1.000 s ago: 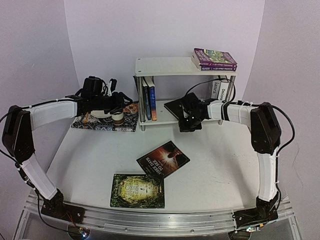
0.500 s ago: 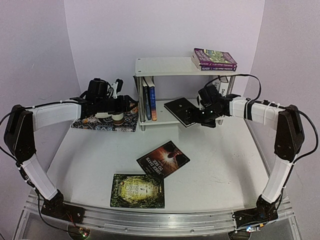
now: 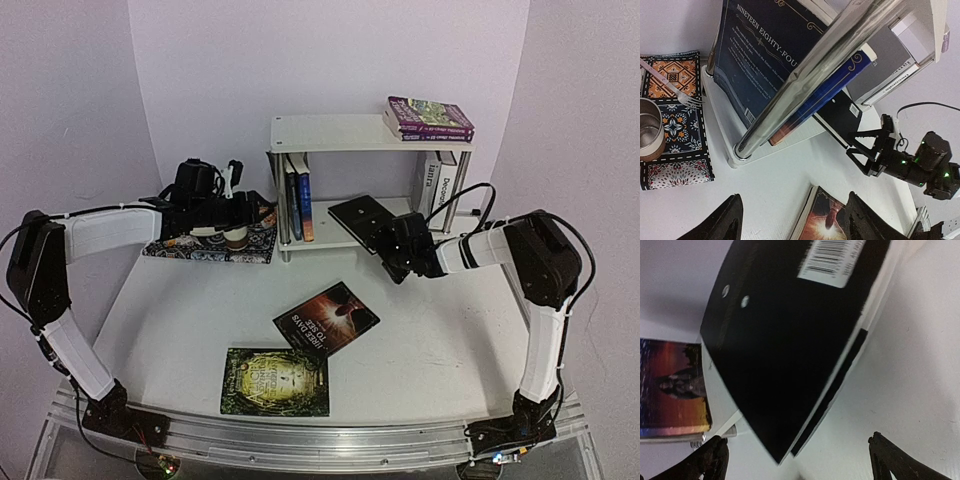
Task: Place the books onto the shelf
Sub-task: Adjust the book on the shelf, then pick up the book from the shelf.
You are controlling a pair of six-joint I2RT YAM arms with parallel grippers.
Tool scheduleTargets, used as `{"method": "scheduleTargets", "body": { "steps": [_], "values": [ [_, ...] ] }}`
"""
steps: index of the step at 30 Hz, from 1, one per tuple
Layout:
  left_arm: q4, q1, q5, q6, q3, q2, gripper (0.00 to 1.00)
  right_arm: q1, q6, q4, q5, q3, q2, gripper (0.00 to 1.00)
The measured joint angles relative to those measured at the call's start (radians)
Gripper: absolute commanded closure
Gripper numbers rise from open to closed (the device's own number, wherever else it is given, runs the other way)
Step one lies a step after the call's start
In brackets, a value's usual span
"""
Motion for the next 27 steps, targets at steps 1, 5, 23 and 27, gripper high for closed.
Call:
{"method": "scheduleTargets", "body": {
  "steps": [1,5,23,27],
  "values": [
    [0.001,0.000,0.000,0.000,-0.003,-0.004,0.29,-0.002,0.029,0.036,0.012,-0.002,0.028,0.09],
    [0.001,0.000,-0.003,0.000,-0.031,-0.031,0.28,-0.010,0.113,0.167,0.034,-0.004,0.098,0.39],
    [0.000,-0.013,0.010,-0.079,-0.075,-0.099,0.29,-0.005,0.222,0.480,-0.014,-0.184,-0.017,1.00],
    [0.001,-0.068,0.030,-0.158,-0.109,-0.163,0.29,0.045,0.092,0.372,-0.007,-0.242,-0.155,1.00]
  ]
}}
